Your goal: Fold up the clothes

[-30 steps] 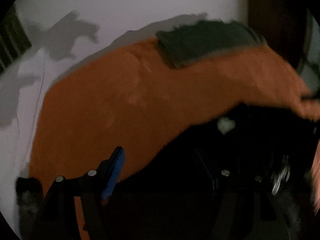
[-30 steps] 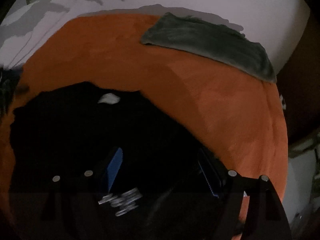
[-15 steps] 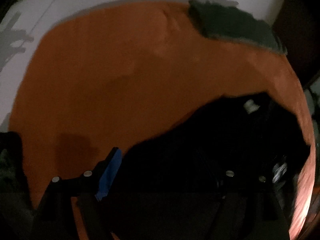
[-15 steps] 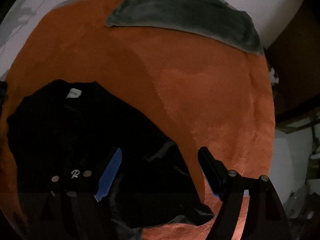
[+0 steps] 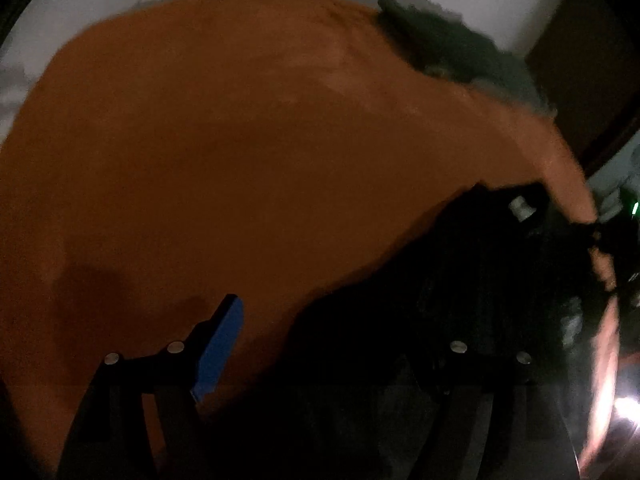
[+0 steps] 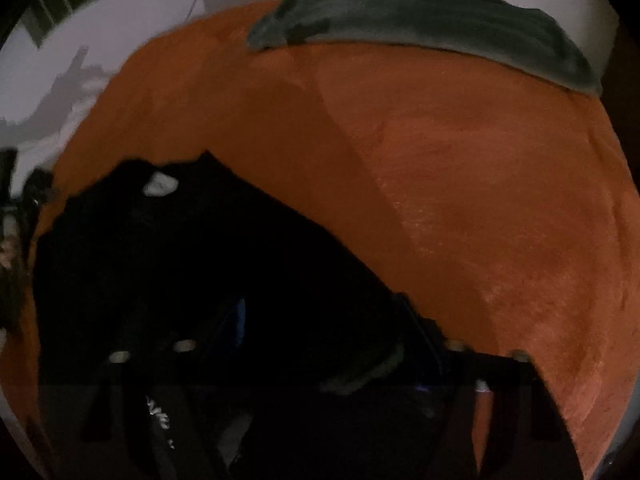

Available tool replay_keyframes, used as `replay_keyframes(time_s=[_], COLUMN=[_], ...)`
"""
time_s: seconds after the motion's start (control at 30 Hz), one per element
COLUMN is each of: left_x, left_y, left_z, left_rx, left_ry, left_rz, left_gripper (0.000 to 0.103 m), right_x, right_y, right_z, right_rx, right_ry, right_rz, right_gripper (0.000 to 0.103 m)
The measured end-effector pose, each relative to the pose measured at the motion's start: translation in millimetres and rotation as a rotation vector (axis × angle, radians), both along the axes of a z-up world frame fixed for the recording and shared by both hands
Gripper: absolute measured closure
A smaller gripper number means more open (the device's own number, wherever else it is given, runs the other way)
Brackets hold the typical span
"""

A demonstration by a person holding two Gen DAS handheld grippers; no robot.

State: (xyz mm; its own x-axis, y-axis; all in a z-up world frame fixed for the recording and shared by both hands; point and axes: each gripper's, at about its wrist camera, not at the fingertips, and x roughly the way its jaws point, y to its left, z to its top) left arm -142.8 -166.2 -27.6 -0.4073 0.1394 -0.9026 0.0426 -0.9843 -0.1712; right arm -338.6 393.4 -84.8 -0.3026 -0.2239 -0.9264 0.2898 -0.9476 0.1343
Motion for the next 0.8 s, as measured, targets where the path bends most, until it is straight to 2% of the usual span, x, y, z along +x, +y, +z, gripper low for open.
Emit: replay_keyframes(time_s=[0.03, 0.07, 0.17, 0.2, 0.23, 0.27, 0.3, 0.37, 0.43, 0.57, 0.63, 0.8], left_x=[2, 4, 9, 11, 13, 15, 18, 25, 32, 36, 33, 24], left_y=[4, 8, 20, 24, 28, 32, 38, 52, 59, 49, 45, 48], left_z=[-4, -8, -19, -23, -27, -30, -30, -22, -16, -1, 8, 31], left_rx=[0.006, 0.012, 0.029, 0.035, 0.041, 0.047, 0.024, -0.055, -0.090, -0.106, -0.089, -0.141], left_ry=[-0.002, -0.005, -0.012, -0.014, -0.016, -0.019, -0.005, 0.044, 0.082, 0.128, 0.143, 0.187], left_rz=[-0.005, -0.010, -0.024, -0.029, -0.033, -0.038, -0.049, -0.065, -0.030, 0.086, 0.127, 0.155], left_gripper=[0.027, 0.027, 0.029, 0.049, 0.077, 0.092, 0.097, 0.097, 0.097, 0.099, 0.099, 0.099], right_x=[-4, -8, -10, -11, -12, -12, -12, -12, -10, -13, -17, -31], right_y=[-1, -2, 0, 3, 6, 10, 13, 21, 26, 29, 30, 34], right_z=[-5, -9, 0, 3, 6, 7, 8, 9, 14, 31, 41, 55], right_rx=[0.018, 0.034, 0.027, 0.020, 0.013, 0.007, 0.002, -0.009, -0.029, -0.070, -0.074, -0.062], right_ry=[-0.021, -0.041, 0.009, 0.025, 0.041, 0.049, 0.055, 0.066, 0.090, 0.161, 0.189, 0.231], right_rz=[-0.007, -0.016, -0.024, -0.032, -0.039, -0.046, -0.053, -0.067, -0.089, -0.140, -0.161, -0.239], right_gripper=[0.094, 0.096, 0.100, 0.100, 0.100, 0.100, 0.100, 0.100, 0.101, 0.103, 0.103, 0.103])
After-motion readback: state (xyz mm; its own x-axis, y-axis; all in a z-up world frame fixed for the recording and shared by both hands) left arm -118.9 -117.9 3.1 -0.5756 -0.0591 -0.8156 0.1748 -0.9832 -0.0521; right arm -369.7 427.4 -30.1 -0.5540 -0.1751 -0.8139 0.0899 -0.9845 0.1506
